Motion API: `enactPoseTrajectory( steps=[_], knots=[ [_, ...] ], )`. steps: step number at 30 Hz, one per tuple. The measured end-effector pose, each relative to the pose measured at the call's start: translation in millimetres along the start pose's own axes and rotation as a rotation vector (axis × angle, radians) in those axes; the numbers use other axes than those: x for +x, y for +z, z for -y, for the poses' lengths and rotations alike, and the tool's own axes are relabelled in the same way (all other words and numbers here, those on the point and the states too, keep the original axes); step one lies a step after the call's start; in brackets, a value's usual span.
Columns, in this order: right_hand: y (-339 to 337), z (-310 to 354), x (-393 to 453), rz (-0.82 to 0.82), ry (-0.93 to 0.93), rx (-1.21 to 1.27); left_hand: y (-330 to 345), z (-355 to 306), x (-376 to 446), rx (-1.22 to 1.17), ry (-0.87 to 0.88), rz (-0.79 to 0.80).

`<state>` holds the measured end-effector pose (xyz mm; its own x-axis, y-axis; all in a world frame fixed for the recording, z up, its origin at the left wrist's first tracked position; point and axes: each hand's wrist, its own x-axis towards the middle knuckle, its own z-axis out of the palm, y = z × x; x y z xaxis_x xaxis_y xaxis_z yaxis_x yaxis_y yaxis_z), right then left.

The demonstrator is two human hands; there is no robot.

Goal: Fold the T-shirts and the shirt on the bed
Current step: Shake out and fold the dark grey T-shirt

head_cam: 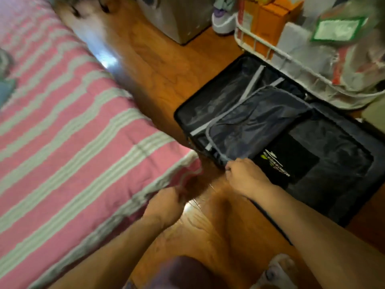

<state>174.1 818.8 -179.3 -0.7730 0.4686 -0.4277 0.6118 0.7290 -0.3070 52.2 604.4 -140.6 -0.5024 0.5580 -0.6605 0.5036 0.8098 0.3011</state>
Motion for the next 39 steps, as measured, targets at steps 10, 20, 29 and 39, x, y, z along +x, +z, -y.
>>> enactPoseTrajectory(
  steps=[10,20,29,39],
  knots=[
    [-142.0,474.8,-48.7,0.168,-0.476,-0.057,-215.8,266.1,-305.7,-0.832,-0.407,-0.423],
    [-146.2,744.2,-105.8,0.258,-0.581,-0.052,-313.9,465.8,-423.5,-1.229,-0.504,-0.679],
    [-109.4,820.6,-69.1,0.422,-0.641,-0.003,-265.6,502.0,-460.5,-1.253,-0.851,-0.674],
    [7.3,950.8,-72.5,0.529,-0.548,0.049,-218.7,691.2,-408.7,-1.053,-0.825,-0.536]
  ],
)
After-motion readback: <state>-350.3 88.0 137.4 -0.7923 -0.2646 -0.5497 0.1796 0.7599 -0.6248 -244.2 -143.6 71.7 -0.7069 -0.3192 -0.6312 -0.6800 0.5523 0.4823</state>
